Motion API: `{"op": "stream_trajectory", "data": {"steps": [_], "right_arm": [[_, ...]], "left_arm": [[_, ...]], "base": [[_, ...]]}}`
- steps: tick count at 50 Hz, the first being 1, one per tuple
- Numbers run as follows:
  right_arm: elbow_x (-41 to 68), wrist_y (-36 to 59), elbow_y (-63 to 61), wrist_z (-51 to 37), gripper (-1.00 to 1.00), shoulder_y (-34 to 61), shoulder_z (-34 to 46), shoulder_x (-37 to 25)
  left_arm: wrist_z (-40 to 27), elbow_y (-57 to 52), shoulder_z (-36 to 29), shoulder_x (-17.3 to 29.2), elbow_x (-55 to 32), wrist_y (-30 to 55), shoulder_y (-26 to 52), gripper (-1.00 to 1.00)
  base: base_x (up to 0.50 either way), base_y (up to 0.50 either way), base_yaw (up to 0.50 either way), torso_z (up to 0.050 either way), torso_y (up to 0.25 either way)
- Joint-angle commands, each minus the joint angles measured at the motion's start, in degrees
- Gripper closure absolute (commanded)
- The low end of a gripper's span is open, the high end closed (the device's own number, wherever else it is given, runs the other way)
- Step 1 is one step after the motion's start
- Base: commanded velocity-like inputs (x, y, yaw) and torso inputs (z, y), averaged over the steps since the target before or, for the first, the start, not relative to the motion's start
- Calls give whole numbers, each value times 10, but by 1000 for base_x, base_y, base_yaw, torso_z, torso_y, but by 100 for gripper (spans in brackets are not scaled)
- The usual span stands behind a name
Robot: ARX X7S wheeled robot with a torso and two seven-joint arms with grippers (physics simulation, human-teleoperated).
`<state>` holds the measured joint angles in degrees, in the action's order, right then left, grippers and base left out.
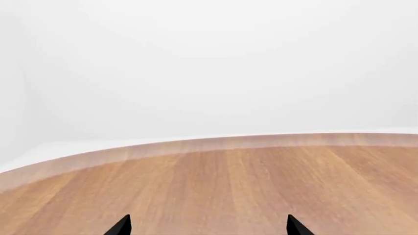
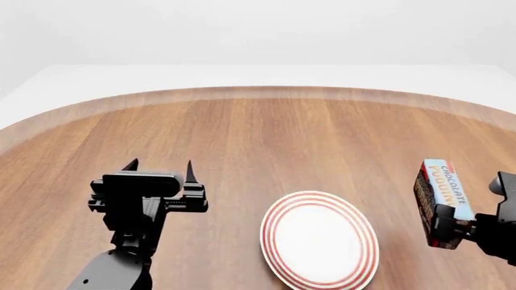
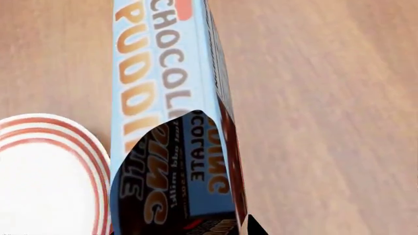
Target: Put the chocolate pudding to the right of the plate.
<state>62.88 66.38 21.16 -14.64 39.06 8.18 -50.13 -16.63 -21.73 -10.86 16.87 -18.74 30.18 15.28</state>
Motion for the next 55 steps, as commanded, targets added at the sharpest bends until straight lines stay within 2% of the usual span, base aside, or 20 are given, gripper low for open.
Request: {"op": "stream_trajectory", "data": {"steps": [1, 24, 44, 45, 55], "right_arm": [[-43, -27, 46, 38, 100, 6, 37, 12], [-73, -52, 102, 60, 100, 7, 63, 31], [-70, -39, 98, 87, 100, 13, 81, 31], [-73, -40, 99, 84, -100, 14, 82, 31], [-64, -36, 88, 76, -100, 20, 73, 29]], "left_arm": [[-3, -1, -1, 2, -2, -1, 0, -100], [-8, -5, 0, 7, -7, -1, -2, -100], [-11, -5, -3, 9, -10, -3, -2, -100], [-11, -5, -3, 9, -11, -3, -1, -100], [-12, -4, -5, 11, -12, -5, -1, -100]], "base": [[0, 0, 0, 0, 0], [0, 0, 0, 0, 0], [0, 0, 0, 0, 0], [0, 0, 0, 0, 0], [0, 0, 0, 0, 0]]}}
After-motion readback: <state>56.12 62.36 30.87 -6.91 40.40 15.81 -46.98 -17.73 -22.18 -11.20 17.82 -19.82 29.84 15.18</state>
